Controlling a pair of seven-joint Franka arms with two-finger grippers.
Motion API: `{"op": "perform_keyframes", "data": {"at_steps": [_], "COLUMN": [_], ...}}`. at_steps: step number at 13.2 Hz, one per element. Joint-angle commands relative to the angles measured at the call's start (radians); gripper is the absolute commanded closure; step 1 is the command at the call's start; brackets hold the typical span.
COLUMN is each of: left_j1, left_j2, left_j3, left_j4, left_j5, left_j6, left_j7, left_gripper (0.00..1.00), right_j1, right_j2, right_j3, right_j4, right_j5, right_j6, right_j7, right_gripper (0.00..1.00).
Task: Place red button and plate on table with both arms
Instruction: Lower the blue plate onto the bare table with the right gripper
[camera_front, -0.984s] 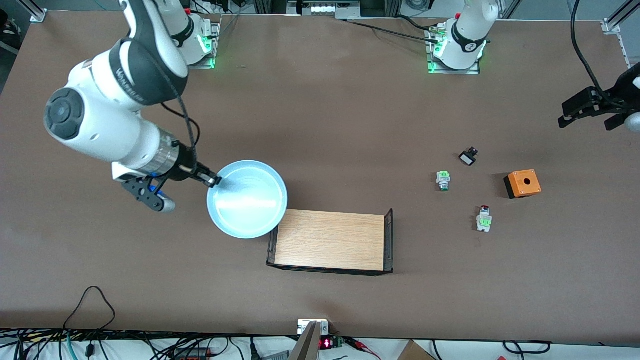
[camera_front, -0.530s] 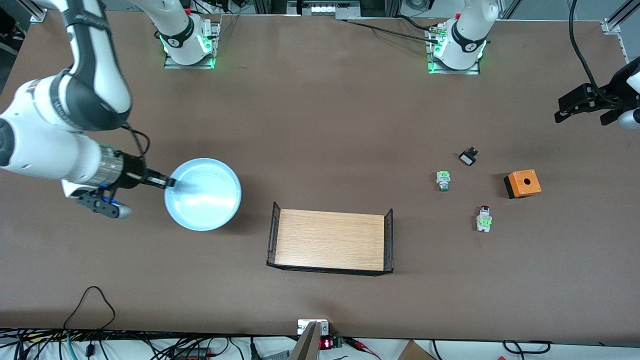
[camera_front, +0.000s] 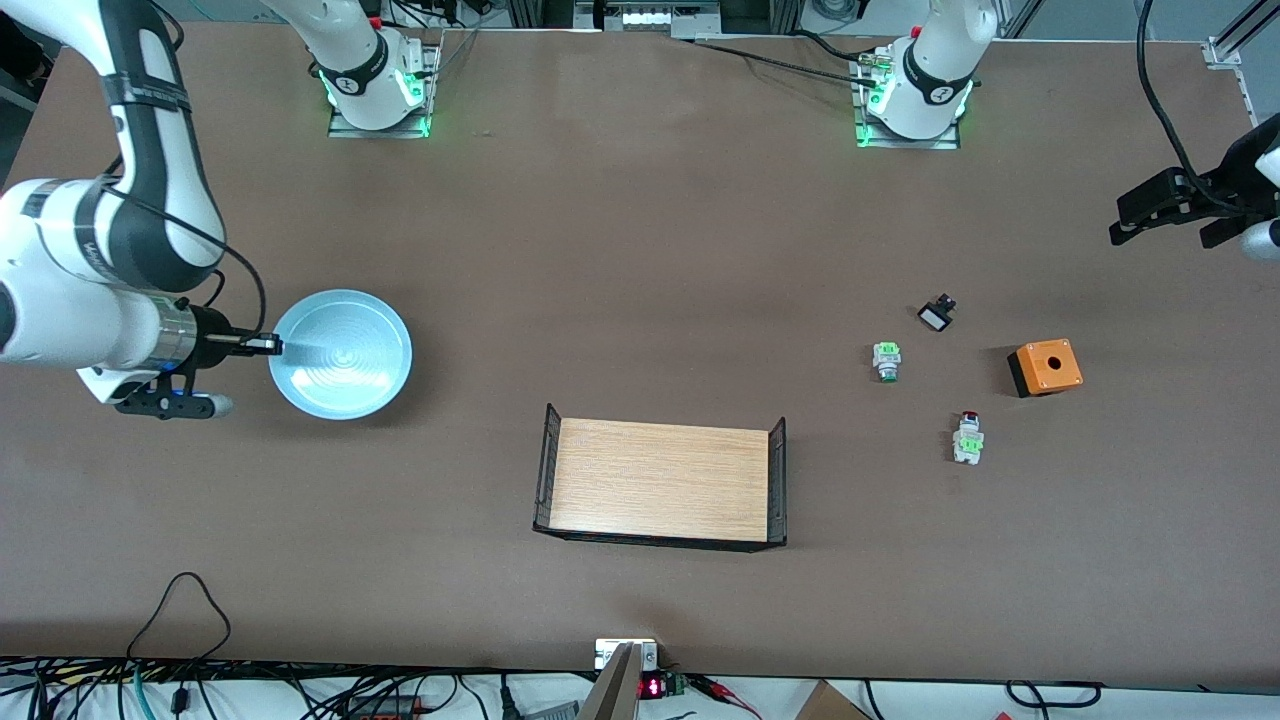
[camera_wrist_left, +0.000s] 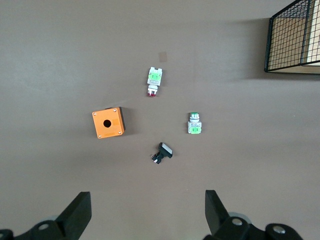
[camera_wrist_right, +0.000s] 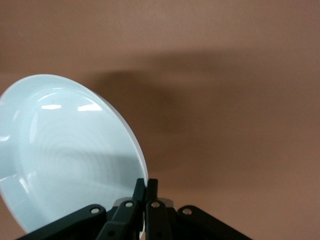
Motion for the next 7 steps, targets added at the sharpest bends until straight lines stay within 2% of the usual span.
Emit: {"op": "perform_keyframes", "data": {"at_steps": [1, 7], "left_j1": [0.0, 0.0], "left_j2": [-0.007, 0.016], "left_j3": [-0.008, -0.007], "left_j4": [-0.001, 0.039], "left_j5": [0.0, -0.001], "left_j6": [-0.009, -0.003], "left_j7": [-0.011, -0.021], "left_gripper": [0.0, 0.0], "right_j1": [-0.018, -0.057], "right_j2": [-0.039, -0.039], "right_j3": [0.013, 0.015], "right_j4": [-0.103, -0.308], "right_j5": [-0.03, -0.025], "right_j6": [0.054, 0.239], "right_j7": [-0.036, -0.16], "right_gripper": [1.0, 1.0]}}
